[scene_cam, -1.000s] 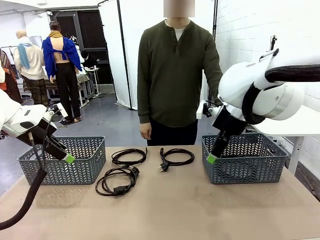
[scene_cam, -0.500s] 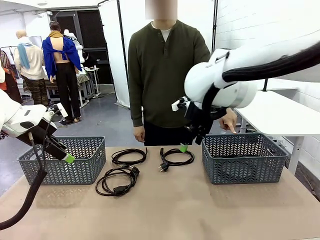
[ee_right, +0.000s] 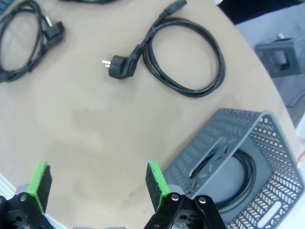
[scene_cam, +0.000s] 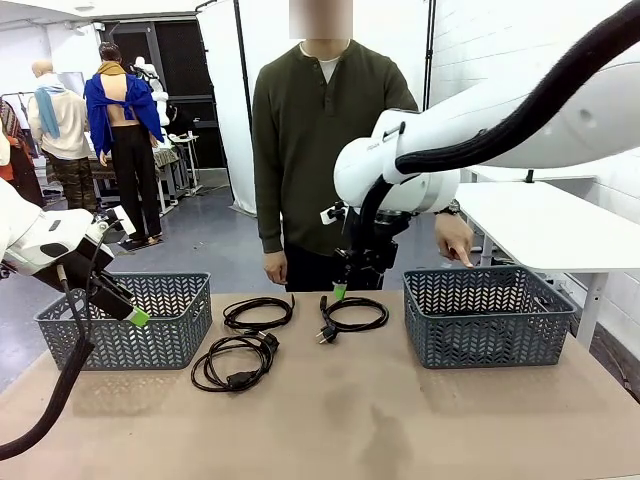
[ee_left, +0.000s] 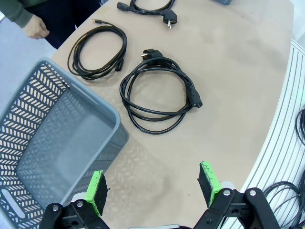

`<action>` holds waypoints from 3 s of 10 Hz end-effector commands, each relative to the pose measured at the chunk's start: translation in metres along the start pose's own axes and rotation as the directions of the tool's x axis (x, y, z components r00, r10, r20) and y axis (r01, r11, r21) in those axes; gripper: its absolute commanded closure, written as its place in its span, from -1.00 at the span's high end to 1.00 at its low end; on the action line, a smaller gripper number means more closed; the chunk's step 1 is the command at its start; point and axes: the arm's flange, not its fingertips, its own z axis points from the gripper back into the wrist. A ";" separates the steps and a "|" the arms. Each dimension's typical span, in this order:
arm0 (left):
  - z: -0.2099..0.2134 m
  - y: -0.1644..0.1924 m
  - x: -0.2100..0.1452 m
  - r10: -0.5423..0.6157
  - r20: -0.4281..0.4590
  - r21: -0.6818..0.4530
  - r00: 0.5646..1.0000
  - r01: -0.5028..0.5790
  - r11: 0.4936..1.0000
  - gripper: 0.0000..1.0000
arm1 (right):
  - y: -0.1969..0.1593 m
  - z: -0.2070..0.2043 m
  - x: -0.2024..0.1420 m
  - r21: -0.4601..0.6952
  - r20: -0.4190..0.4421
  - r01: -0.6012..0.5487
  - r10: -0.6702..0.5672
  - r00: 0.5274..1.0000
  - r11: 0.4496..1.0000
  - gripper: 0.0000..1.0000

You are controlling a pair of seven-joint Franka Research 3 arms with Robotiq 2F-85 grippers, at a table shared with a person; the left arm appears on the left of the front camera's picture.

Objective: Organize the cables according to human instructions.
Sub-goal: Pick up a bundle of cables and place it in the basket indicated by the human.

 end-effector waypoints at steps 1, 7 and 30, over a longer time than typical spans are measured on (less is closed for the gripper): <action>0.000 0.002 -0.001 0.006 0.016 -0.013 1.000 -0.005 1.000 1.00 | 0.000 0.000 0.011 -0.034 -0.039 0.013 -0.014 0.999 0.999 1.00; 0.000 0.002 -0.001 0.006 0.016 -0.013 1.000 -0.005 1.000 1.00 | 0.000 0.000 0.000 0.000 0.000 0.000 0.000 1.000 1.000 1.00; 0.000 0.002 -0.001 0.006 0.016 -0.013 1.000 -0.005 1.000 1.00 | -0.024 -0.037 0.059 -0.044 -0.070 0.055 -0.058 0.996 0.997 1.00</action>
